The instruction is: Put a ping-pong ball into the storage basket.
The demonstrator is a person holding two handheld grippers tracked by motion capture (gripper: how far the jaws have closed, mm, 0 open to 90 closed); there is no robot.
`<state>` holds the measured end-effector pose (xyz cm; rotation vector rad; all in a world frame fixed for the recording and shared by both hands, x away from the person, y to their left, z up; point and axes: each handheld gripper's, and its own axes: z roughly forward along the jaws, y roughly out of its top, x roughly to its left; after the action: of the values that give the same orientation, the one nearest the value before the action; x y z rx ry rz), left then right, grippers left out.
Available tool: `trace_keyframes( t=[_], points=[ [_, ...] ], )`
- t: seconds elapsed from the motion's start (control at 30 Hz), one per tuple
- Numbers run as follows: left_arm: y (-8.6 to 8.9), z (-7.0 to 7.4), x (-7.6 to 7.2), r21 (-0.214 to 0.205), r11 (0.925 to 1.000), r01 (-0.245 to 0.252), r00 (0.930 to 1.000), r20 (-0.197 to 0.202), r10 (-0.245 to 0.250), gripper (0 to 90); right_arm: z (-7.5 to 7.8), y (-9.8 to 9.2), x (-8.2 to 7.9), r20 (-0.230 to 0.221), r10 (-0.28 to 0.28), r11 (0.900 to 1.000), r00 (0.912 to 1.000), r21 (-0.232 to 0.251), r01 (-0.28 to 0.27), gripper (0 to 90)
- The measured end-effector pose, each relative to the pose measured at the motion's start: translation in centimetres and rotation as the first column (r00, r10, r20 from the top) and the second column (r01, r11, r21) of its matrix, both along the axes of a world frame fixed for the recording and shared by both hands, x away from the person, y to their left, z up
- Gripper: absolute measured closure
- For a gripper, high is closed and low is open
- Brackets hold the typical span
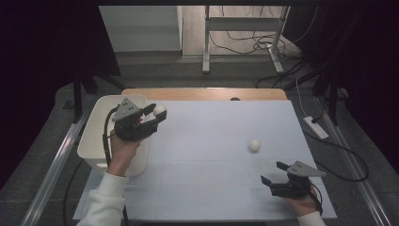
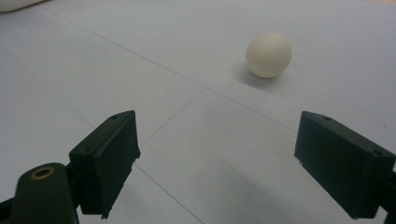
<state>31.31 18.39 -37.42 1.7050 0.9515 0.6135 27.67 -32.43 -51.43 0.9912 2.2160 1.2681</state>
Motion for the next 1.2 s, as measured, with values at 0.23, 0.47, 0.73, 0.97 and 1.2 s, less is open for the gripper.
trace_keyframes(
  t=[0.23,0.47,0.73,0.97,1.2],
  points=[
    [1.0,0.0,0.0,-0.001,0.9995,-0.031,0.9995,0.002,0.031,50.3,0.0,0.0,0.0,0.0,-0.002,1.0,1.0,-0.002,0.002,13.9],
    [2.0,-0.2,0.0,0.002,0.9981,-0.061,0.9981,-0.004,0.061,50.3,0.0,0.0,0.0,-0.002,-0.002,1.0,1.0,-0.001,0.002,13.9],
    [3.2,-0.4,0.1,0.009,0.995,-0.1,0.995,-0.005,0.1,50.3,0.0,0.0,0.0,0.0,-0.002,1.0,1.0,0.003,0.002,13.9],
    [4.0,-0.5,0.2,0.01,0.9919,-0.126,0.9919,-0.009,0.126,50.3,0.0,0.0,0.0,-0.001,-0.002,1.0,1.0,0.002,0.002,13.9],
    [4.7,-0.7,0.3,0.009,0.9895,-0.144,0.9894,-0.017,0.144,50.3,0.0,0.0,0.0,0.001,-0.002,1.0,1.0,0.0,0.002,13.9]
  ],
)
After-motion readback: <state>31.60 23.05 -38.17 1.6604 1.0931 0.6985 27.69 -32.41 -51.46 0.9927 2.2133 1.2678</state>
